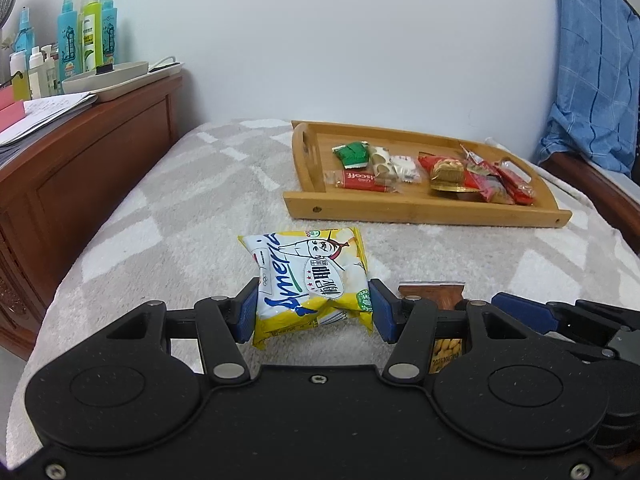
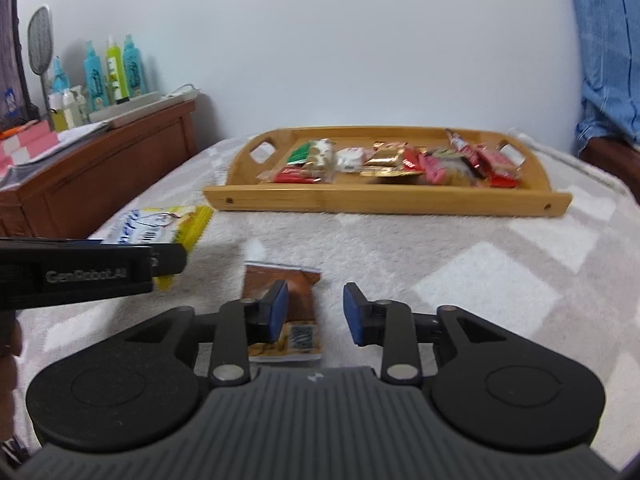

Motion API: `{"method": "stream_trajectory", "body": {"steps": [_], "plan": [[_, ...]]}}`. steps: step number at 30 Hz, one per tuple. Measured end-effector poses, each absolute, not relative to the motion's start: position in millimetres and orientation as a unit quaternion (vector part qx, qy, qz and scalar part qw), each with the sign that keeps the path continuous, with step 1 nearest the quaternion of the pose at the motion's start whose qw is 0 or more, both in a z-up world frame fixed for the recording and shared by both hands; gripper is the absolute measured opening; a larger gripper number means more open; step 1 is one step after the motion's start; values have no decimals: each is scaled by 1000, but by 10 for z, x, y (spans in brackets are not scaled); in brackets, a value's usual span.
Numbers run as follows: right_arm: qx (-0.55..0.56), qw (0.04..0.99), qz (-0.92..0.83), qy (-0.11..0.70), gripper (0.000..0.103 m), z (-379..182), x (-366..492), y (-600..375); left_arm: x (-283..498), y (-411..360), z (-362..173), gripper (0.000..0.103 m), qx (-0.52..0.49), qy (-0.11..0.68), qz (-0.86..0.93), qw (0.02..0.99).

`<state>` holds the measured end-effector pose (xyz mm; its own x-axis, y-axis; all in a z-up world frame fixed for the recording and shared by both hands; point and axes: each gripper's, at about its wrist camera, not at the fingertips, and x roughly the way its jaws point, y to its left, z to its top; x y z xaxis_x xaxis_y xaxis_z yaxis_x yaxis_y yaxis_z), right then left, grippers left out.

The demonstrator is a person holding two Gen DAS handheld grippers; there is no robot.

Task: Organize snacks
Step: 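Grasp the yellow Ameria bag with the left tool while the right tool grasps the brown nut bar, then carry the Ameria bag with the left tool while the right tool carries the nut bar over the tray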

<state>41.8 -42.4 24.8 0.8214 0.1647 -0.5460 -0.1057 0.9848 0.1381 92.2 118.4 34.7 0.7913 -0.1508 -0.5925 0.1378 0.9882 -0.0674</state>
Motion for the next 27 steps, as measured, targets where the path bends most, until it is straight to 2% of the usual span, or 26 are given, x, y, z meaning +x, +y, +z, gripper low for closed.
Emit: {"method": "stream_trajectory", "body": {"steps": [3, 5, 11, 13, 14, 15, 27], "plan": [[45, 954, 84, 285, 69, 243, 415, -341, 921, 1199, 347, 53, -10, 312, -75, 947], [36, 954, 88, 283, 72, 240, 429, -259, 936, 1213, 343, 53, -12, 314, -72, 947], [31, 951, 64, 302, 71, 142, 554, -109, 970, 1253, 358, 53, -25, 315, -71, 946], [37, 950, 59, 303, 68, 117, 569, -118, 976, 1255, 359, 53, -28, 316, -72, 946], [35, 951, 57, 303, 52, 118, 569, -119, 979, 1252, 360, 53, -29, 316, -72, 946], [32, 951, 57, 303, 49, 119, 567, -125, 980, 1250, 361, 53, -29, 316, -73, 946], [56, 953, 47, 293, 48, 338, 590, -422, 966, 1153, 505, 53, -31, 308, -92, 946]]}}
